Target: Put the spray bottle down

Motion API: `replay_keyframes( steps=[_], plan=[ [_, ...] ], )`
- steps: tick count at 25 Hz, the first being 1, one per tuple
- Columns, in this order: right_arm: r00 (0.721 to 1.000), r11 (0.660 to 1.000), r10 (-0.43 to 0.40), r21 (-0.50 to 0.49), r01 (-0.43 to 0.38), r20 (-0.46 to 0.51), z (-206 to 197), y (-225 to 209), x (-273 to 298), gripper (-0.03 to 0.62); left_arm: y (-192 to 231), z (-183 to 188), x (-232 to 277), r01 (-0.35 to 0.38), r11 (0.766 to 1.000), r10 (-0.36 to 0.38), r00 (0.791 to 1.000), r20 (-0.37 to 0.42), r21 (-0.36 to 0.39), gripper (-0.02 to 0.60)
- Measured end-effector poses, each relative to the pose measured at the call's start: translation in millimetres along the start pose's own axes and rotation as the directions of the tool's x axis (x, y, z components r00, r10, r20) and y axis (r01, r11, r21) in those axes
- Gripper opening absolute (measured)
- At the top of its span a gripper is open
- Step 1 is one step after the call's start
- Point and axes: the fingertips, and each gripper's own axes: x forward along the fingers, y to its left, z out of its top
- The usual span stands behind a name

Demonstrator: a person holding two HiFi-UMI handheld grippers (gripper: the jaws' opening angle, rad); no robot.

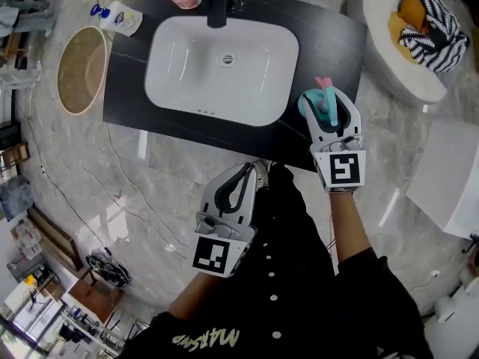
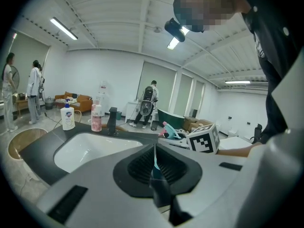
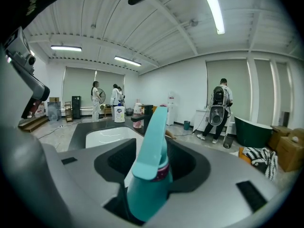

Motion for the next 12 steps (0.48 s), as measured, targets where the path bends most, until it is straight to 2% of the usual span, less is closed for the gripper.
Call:
replay_keyframes(
  steps=[5,12],
  plan=[
    [1.0,1.0,0.003,-0.022,-0.002,0.03,7,-1,-6,0.196,4,8,-3,-0.006,0.999,0.004,0.999,0.051,0.031,0.021],
    [0.996,0.999,-0.028,-0.028,0.03,0.084,42,-4,-33,0.201,1,33,-14,0.004,0.998,-0.011,0.993,0.119,0.062,0.021]
  ],
)
